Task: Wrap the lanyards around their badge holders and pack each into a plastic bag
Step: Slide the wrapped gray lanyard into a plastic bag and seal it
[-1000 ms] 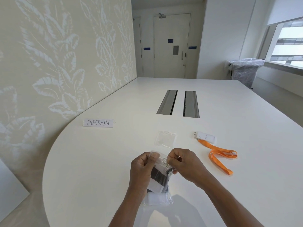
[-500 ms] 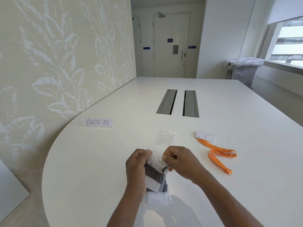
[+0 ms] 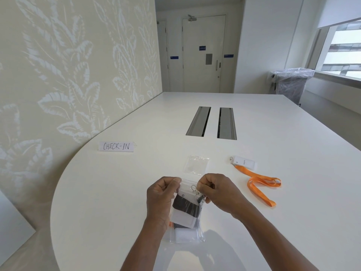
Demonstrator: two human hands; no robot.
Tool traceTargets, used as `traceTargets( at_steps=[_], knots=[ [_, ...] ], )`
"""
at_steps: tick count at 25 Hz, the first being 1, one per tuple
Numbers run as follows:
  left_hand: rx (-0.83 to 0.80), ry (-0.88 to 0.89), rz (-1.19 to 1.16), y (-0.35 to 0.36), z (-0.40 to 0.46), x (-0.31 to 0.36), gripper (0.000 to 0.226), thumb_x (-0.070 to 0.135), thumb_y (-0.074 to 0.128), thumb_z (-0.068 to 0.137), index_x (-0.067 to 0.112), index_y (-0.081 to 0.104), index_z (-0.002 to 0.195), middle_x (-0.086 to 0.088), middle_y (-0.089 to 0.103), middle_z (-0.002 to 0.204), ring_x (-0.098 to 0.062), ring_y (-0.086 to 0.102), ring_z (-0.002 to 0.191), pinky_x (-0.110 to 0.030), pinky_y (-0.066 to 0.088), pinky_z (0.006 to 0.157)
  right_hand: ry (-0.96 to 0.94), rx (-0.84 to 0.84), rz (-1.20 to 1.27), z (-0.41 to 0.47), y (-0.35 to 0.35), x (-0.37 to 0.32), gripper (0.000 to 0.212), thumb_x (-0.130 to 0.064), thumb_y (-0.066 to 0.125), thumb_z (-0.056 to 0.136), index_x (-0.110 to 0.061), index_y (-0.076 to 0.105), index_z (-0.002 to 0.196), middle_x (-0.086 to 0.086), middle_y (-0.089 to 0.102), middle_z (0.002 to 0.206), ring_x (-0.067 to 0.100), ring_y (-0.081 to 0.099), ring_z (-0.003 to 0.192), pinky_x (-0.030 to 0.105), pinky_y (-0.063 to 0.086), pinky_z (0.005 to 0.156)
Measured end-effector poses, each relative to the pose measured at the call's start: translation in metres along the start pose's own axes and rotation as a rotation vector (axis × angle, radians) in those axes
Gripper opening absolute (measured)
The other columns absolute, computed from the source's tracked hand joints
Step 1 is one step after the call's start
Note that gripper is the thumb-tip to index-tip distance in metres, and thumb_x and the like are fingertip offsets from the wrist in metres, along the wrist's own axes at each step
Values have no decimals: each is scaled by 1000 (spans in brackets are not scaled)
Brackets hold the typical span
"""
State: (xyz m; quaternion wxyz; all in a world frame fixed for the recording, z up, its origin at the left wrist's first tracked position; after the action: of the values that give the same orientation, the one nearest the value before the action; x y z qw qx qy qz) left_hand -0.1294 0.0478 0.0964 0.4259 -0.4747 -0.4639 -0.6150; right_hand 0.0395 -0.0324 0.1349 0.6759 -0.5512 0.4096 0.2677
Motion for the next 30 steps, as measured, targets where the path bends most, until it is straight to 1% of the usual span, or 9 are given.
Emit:
traceTargets(
  at_steps=[4, 6, 10, 13, 16, 20, 22, 27, 30],
  knots=[
    [3, -3, 67, 4, -1, -1, 12, 24, 71, 93, 26, 78, 83, -3, 75, 78, -11, 62, 68, -28, 54, 62, 18, 89, 38, 3, -2, 3, 20, -27, 62, 91, -23, 64, 71, -9, 67, 69, 5, 57, 59, 26, 48, 62],
    [14, 37, 148, 5, -3, 0, 12, 29, 70, 94, 30, 77, 84, -2, 75, 77, -11, 63, 66, -30, 55, 62, 6, 97, 78, 3, -1, 2, 16, -32, 64, 91, -24, 67, 77, -12, 70, 74, 1, 58, 62, 21, 49, 63],
    [-41, 126, 243, 14, -10, 5, 12, 30, 71, 94, 34, 76, 84, 4, 75, 74, -8, 67, 64, -21, 52, 56, -27, 62, 80, 3, 8, -9, 15, -44, 76, 81, -30, 71, 83, -16, 72, 82, -1, 64, 67, 13, 46, 56],
    [-61, 88, 203, 17, -11, 7, 12, 32, 70, 90, 28, 76, 80, 1, 75, 72, -12, 67, 64, -29, 54, 58, -32, 78, 69, 5, 9, -11, 16, -39, 79, 82, -24, 73, 79, -8, 74, 77, 1, 64, 65, 17, 48, 56],
    [-73, 51, 133, 17, -11, 8, 16, 35, 70, 83, 21, 74, 75, -7, 72, 72, -18, 64, 63, -38, 53, 61, -66, 94, 64, 3, 7, -13, 17, -35, 76, 86, -21, 73, 76, -6, 74, 76, 0, 62, 62, 15, 47, 54],
    [-74, 87, 146, 18, -9, 9, 16, 19, 71, 90, 22, 75, 75, -5, 68, 66, -13, 59, 60, -28, 51, 58, -58, 81, 147, 2, 8, -16, 18, -25, 71, 87, -18, 69, 71, -4, 65, 64, 9, 54, 56, 28, 48, 50],
    [-75, 108, 160, 17, -9, 8, 17, 18, 71, 90, 22, 75, 75, -4, 65, 62, -12, 56, 57, -23, 50, 57, -44, 62, 162, 2, 7, -13, 16, -22, 70, 85, -18, 68, 70, -6, 62, 62, 9, 51, 55, 26, 46, 48],
    [-34, 117, 144, 19, -10, 9, 10, 34, 71, 82, 25, 76, 78, -9, 72, 72, -14, 62, 63, -32, 55, 62, -29, 33, 226, 0, 2, -9, 15, -25, 75, 85, -17, 73, 73, 5, 70, 69, 8, 55, 58, 16, 46, 52],
    [-9, 88, 130, 20, -6, 7, 11, 35, 70, 80, 26, 76, 77, -7, 73, 72, -13, 62, 62, -34, 56, 62, -9, 71, 218, 1, -3, -5, 13, -26, 77, 84, -18, 76, 74, 5, 74, 73, 7, 60, 60, 17, 50, 55]
  ],
)
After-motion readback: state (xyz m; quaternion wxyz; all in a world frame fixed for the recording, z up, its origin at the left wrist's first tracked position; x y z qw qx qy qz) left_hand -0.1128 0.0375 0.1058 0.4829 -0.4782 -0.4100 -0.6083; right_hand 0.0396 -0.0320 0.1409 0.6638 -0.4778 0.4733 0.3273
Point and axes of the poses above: each hand's wrist, its own z-axis towards the middle knuckle, its own y-axis out of the palm, x = y × z, the point moved 4 cm from there along z, towards the middle knuckle
